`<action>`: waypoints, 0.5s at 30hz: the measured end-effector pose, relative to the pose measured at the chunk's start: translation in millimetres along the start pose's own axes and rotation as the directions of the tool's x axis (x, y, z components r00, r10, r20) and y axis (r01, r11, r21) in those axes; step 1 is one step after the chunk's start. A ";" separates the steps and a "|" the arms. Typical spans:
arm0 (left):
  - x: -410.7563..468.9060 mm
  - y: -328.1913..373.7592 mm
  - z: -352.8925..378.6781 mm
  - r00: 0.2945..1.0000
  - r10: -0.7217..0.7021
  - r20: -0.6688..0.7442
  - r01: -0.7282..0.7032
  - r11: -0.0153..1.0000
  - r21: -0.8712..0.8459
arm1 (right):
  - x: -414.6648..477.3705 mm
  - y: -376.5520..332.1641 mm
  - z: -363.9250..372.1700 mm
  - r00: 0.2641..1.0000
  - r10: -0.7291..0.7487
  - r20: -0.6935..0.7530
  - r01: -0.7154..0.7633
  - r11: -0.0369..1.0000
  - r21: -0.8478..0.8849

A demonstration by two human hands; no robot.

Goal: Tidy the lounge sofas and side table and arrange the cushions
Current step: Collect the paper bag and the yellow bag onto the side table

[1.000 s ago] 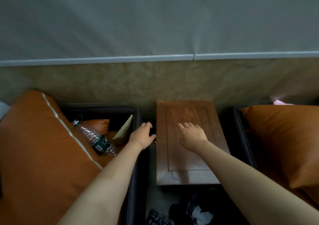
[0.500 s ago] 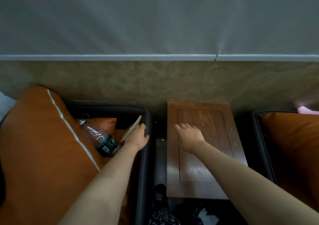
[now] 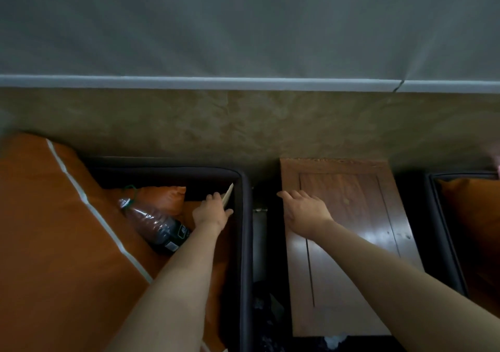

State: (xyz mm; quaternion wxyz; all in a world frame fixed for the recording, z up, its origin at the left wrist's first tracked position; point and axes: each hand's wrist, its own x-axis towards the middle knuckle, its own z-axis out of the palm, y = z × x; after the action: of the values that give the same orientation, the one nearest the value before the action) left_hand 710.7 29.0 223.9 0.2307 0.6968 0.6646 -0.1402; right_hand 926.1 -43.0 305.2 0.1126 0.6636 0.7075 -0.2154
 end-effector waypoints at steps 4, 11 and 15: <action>13.8 -10.9 7.6 0.999 -0.039 0.033 0.038 0.999 0.022 | 10.7 -0.2 5.9 1.000 0.005 0.024 -0.005 1.000 -0.008; 14.8 -24.4 25.2 0.993 -0.073 0.096 0.075 0.997 -0.015 | 20.5 -6.0 17.0 0.998 -0.013 0.064 0.013 1.000 0.003; 13.7 -28.2 34.9 0.988 -0.090 0.125 0.089 0.996 0.014 | 21.7 -10.4 19.3 0.998 -0.031 0.053 0.030 0.999 0.013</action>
State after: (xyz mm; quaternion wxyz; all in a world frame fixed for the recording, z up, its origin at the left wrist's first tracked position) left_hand 687.8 23.3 183.3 0.2627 0.6569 0.6789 -0.1966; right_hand 911.4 -32.7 280.1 0.1240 0.6473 0.7130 -0.2392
